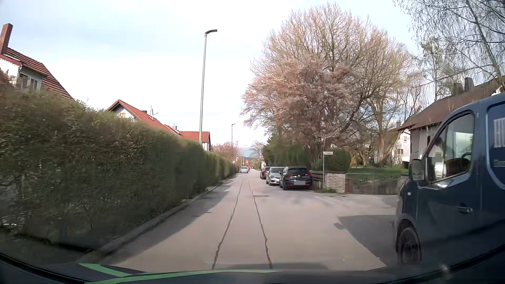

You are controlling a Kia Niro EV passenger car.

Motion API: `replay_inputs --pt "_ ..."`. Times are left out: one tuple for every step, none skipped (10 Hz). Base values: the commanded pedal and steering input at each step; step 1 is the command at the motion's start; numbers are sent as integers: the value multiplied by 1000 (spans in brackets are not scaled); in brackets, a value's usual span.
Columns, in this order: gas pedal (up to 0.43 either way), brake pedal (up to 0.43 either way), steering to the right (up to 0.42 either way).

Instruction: Follow the waypoints while adhering to traffic rules and regulations

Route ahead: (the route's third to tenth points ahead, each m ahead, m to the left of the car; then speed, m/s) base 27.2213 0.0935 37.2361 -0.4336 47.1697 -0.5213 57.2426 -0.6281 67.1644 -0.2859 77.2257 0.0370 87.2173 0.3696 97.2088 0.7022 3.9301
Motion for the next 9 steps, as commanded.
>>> replay_inputs --pt "0 195 11" --pt "0 195 19" --pt "0 195 30" --pt "0 195 39" --pt "0 195 47" --pt "0 189 54" --pt "0 183 60" --pt "0 171 66" --pt "0 159 71"
